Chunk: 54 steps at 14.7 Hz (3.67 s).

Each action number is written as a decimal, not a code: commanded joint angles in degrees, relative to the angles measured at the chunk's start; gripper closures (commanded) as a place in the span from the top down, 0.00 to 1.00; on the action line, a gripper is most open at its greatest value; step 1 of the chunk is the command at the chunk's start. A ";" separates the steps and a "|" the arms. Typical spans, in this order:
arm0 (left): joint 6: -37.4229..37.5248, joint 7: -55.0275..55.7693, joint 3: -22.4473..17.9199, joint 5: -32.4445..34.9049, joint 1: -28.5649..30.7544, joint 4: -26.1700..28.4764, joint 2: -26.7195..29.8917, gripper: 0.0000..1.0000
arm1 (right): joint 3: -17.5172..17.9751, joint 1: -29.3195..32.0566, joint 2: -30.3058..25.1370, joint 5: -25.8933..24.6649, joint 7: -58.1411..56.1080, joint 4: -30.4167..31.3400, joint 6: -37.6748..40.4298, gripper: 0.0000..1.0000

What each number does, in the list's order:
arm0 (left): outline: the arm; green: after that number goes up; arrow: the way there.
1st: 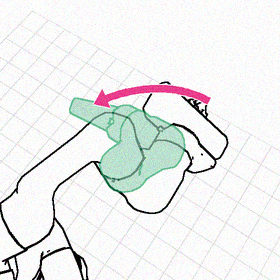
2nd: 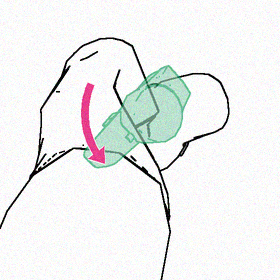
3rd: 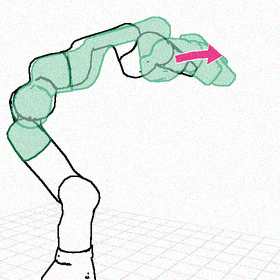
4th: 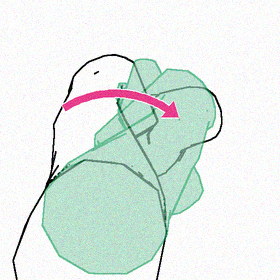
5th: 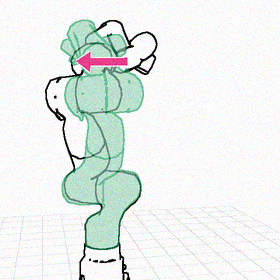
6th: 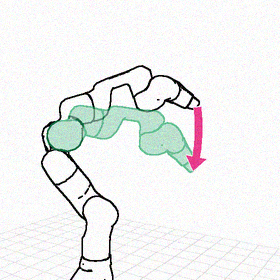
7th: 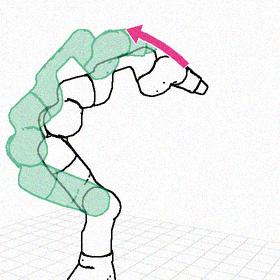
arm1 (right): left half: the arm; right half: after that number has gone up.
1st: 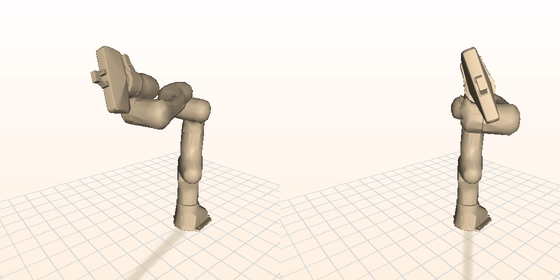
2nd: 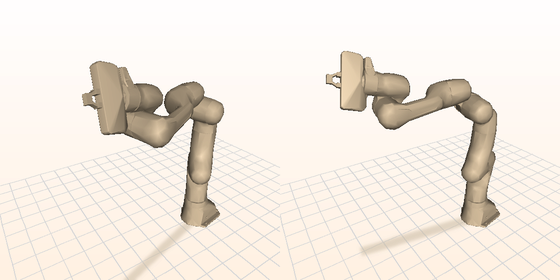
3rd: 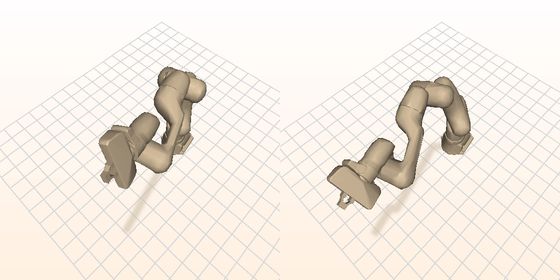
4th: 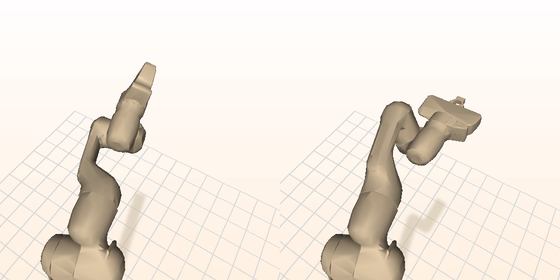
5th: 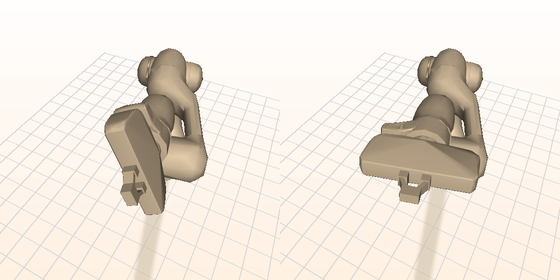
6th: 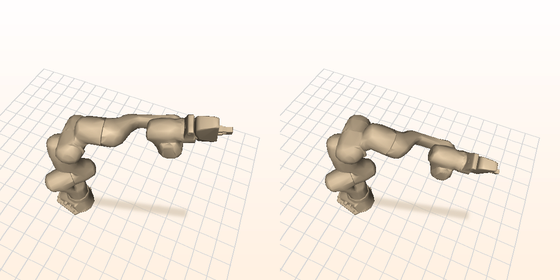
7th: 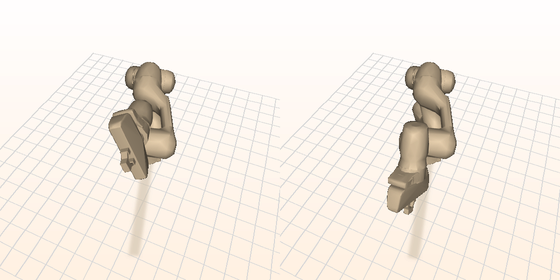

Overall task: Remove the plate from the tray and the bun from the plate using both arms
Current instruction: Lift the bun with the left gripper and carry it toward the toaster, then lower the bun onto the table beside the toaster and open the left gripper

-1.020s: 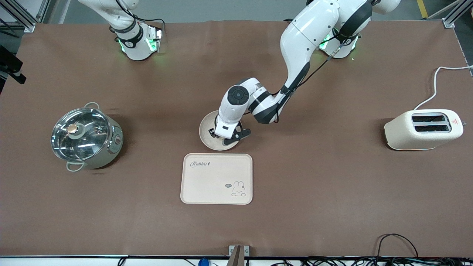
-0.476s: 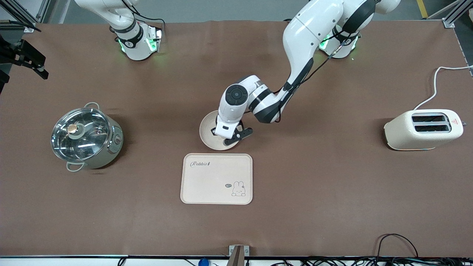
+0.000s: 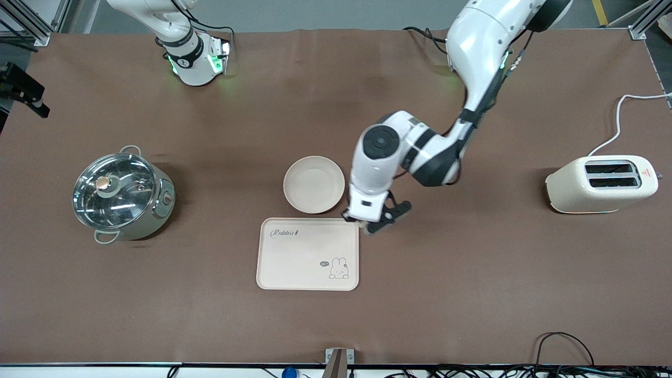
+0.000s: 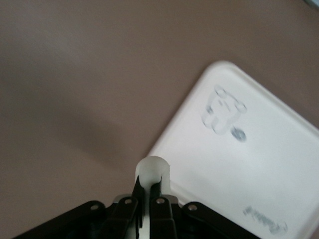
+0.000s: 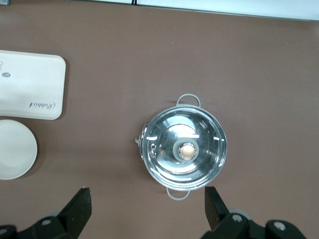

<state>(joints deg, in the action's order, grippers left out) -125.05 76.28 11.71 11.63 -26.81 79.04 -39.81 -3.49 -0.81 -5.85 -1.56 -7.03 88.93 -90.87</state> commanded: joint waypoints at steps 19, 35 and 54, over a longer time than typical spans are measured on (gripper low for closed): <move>7.36 -7.73 1.12 2.17 15.03 16.14 0.44 0.13 | 0.50 -0.07 2.51 -0.72 -0.62 -3.59 5.26 1.00; 5.78 -11.77 0.24 11.13 21.53 11.31 -2.90 0.28 | 0.50 -0.07 2.60 -0.81 -0.88 -3.85 6.05 1.00; 19.31 -36.53 2.79 5.51 24.43 1.64 17.12 1.00 | 0.50 0.02 2.60 -0.72 -0.88 -3.86 6.05 1.00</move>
<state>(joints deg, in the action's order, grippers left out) -107.71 44.83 14.11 18.10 -3.54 79.59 -26.92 -3.23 -0.98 -2.98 -1.56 -7.34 85.31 -85.33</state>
